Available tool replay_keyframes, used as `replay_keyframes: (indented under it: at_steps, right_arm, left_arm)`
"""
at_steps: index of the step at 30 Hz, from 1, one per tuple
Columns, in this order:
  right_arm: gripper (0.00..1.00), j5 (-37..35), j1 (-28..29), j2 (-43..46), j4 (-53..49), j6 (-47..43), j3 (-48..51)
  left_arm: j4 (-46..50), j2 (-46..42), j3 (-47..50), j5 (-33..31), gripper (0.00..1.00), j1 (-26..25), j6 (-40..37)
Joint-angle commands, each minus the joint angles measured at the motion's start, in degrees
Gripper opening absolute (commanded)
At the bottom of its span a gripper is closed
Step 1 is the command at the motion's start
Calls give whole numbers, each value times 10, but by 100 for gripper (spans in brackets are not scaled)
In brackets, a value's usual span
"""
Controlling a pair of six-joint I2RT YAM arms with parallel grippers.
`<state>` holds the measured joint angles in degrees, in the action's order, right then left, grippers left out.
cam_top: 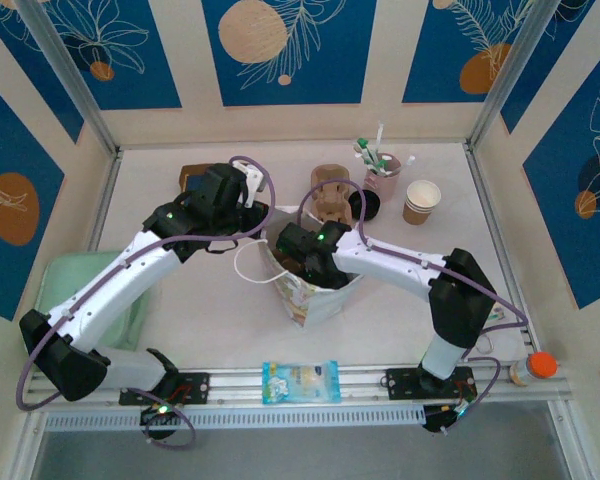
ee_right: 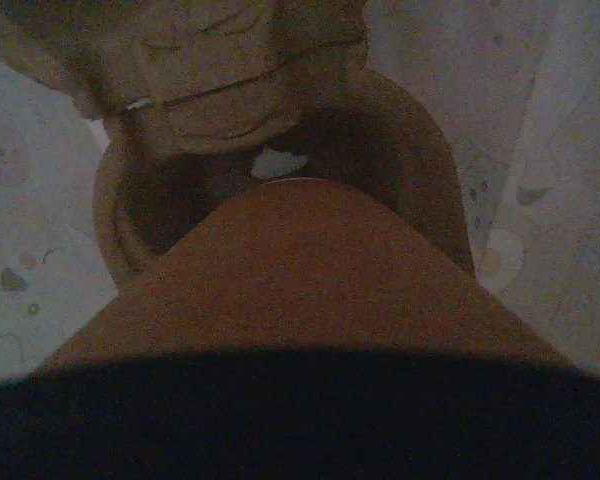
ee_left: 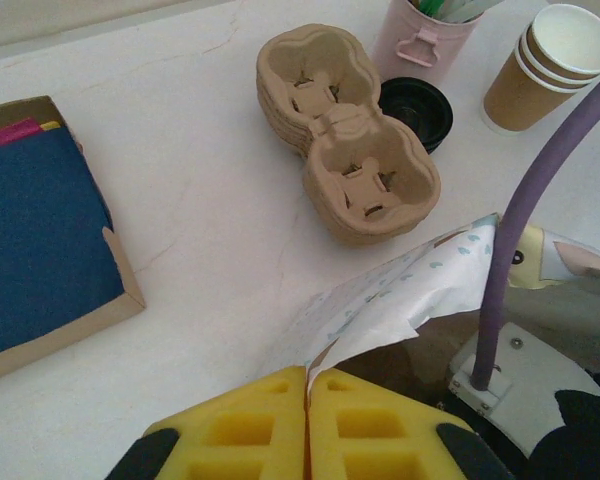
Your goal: Pack the takeout coffee
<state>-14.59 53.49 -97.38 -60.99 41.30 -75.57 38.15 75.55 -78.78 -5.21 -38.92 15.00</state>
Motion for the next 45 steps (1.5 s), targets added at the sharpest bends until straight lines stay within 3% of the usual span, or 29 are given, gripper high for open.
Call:
replay_keyframes:
  at_steps: [1,45]
  right_arm:
    - [36,5,-5,-17,-20,2,18]
    - [35,-15,-8,-16,3,3,17]
  left_arm:
    - [-26,-5,-2,-16,8,3,9]
    - [-28,1,5,-11,8,3,12]
